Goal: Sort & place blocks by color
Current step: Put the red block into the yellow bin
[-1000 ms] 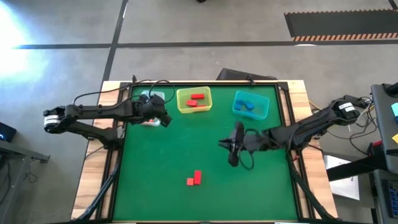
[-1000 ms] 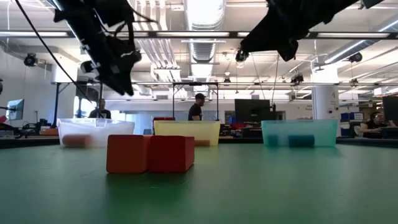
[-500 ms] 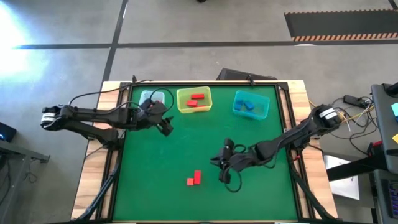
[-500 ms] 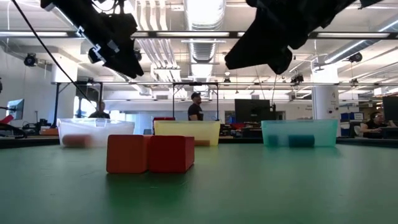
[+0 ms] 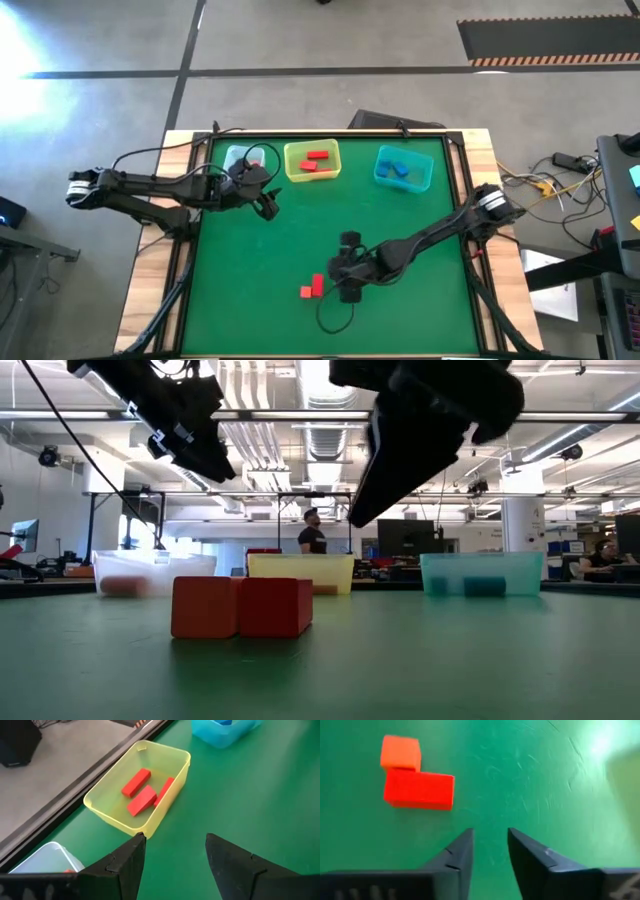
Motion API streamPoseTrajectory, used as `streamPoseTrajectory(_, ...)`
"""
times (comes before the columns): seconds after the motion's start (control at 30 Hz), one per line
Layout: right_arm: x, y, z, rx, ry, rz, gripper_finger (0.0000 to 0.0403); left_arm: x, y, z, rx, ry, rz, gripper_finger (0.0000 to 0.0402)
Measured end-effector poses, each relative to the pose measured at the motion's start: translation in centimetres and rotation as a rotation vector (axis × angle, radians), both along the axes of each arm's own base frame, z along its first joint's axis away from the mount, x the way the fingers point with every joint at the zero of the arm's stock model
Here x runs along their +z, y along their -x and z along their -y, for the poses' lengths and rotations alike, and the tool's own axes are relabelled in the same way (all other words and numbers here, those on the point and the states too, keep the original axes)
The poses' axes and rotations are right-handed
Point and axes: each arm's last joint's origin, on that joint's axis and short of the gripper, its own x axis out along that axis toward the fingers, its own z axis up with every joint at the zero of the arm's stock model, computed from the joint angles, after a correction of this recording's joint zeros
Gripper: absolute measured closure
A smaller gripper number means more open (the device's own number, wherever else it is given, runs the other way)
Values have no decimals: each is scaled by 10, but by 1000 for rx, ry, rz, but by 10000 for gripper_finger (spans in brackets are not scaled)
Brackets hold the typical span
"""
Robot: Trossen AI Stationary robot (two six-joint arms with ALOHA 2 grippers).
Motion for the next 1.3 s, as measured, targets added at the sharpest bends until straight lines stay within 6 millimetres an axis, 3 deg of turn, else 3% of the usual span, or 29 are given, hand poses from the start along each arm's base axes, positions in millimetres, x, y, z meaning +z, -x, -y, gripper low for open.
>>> streamPoseTrajectory(0.27,13,-34,-13,505,341,-32,178,0,0,0,0,0,-1,210)
streamPoseTrajectory(0.43,27,-50,-13,719,478,-53,137,0,0,0,-2,-3,-4,210)
streamPoseTrajectory(0.63,21,-60,-9,897,437,-199,145,0,0,0,0,-8,-5,210)
streamPoseTrajectory(0.77,15,-73,-5,989,342,-204,162,0,0,0,3,-10,-5,210)
streamPoseTrajectory(1.0,-12,-92,6,1057,201,-321,177,0,0,0,5,-12,-5,210)
streamPoseTrajectory(1.3,-23,-105,20,1094,126,-340,179,0,1,-1,13,-20,-7,210)
